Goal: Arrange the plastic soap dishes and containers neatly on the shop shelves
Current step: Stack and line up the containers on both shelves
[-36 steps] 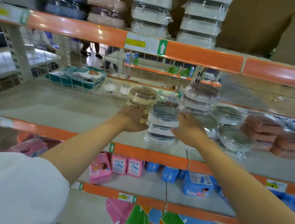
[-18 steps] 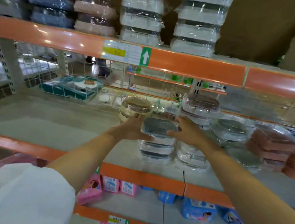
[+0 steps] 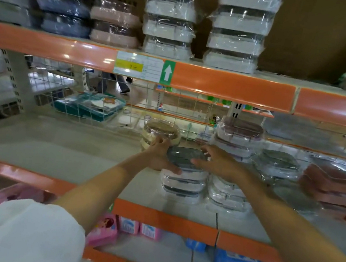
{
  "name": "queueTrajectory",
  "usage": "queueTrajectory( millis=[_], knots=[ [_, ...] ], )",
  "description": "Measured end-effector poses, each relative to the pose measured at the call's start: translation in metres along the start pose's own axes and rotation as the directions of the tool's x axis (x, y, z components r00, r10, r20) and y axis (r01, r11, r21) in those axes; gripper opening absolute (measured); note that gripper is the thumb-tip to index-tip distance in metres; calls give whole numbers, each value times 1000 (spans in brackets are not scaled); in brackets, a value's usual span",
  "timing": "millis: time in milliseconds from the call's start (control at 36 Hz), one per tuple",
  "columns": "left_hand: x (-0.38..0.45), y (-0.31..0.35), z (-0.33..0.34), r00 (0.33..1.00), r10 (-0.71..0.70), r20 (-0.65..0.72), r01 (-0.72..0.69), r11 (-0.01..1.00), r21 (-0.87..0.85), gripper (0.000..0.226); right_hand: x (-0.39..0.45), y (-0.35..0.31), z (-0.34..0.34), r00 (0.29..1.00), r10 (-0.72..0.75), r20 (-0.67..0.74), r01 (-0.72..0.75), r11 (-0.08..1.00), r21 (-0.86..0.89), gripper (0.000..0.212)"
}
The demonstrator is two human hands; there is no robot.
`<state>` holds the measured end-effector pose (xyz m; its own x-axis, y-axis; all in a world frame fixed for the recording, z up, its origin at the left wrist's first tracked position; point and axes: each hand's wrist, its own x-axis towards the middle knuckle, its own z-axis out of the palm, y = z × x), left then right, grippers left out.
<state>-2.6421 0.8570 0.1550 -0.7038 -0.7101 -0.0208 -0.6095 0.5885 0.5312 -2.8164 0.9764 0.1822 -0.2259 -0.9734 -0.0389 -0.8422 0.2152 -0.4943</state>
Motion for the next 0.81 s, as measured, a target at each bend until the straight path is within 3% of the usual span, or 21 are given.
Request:
queueTrajectory(
  millis=[56, 167, 278, 389, 417, 500, 528, 611, 806],
  knots=[
    [-3, -4, -2, 1000, 16, -25, -17, 999, -40, 96, 2, -1, -3, 1000, 15, -7, -15, 996, 87, 68],
    [-14, -17, -12, 998, 37, -49, -42, 993, -109, 110, 4, -2, -10, 1000, -7, -2, 7, 997, 76, 62],
    [-25, -37, -25, 998, -45, -45, 30, 955, -296, 86, 8, -4, -11, 999, 3, 40, -5, 998, 56, 63],
    [-37, -49, -37, 995, -83, -48, 61, 933, -355, 71, 13, -12, -7, 983, 57, 175, -39, 994, -102, 58],
    [-39, -51, -39, 995, -84, -50, 62, 936, -346, 72, 12, -16, -5, 973, 66, 220, -36, 989, -141, 68],
    [-47, -53, -45, 994, -77, -77, 47, 942, -334, 74, 34, -6, 8, 955, 84, 285, 3, 957, -291, 133],
    [-48, -55, -45, 994, -76, -81, 45, 943, -331, 74, 37, -7, 12, 945, 107, 309, 8, 936, -351, 134],
    [-52, -55, -47, 994, -74, -85, 42, 942, -332, 73, 33, -18, 17, 924, 192, 332, -22, 890, -455, 105],
    [-61, -55, -51, 997, -41, -73, 13, 940, -342, 65, 34, -16, 26, 951, 151, 271, 14, 852, -523, 104]
  ],
)
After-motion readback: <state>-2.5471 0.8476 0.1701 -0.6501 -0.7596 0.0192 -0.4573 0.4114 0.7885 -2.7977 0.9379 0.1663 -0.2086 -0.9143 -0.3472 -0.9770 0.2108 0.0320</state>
